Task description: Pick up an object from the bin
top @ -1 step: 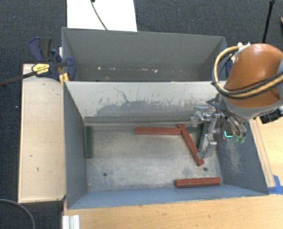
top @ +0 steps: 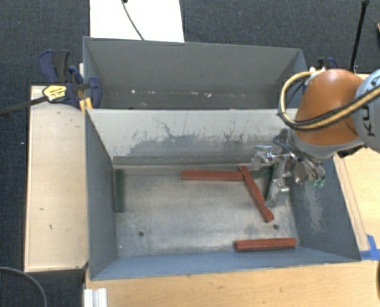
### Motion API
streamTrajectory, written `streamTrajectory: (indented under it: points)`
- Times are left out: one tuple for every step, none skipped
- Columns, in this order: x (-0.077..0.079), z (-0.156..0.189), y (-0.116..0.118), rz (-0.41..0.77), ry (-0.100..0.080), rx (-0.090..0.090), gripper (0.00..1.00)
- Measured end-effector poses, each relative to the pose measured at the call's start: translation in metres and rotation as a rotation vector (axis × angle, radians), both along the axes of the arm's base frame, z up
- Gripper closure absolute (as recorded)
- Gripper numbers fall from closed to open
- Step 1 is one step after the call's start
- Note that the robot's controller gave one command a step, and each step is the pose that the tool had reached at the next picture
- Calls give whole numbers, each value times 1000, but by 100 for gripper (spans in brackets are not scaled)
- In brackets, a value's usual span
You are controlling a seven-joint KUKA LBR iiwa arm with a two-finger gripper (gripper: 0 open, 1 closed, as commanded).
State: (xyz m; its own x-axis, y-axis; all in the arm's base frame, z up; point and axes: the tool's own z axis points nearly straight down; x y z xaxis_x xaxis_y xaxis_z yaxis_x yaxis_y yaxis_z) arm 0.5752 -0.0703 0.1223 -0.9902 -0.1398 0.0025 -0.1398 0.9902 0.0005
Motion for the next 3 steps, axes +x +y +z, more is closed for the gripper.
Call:
streamTrajectory:
  points:
    - [-8,-52,-7,-173,-3,1,0]
    - [-3,-45,-8,-170,-16,0,100]
    - [-6,-51,-7,-168,-8,0,0]
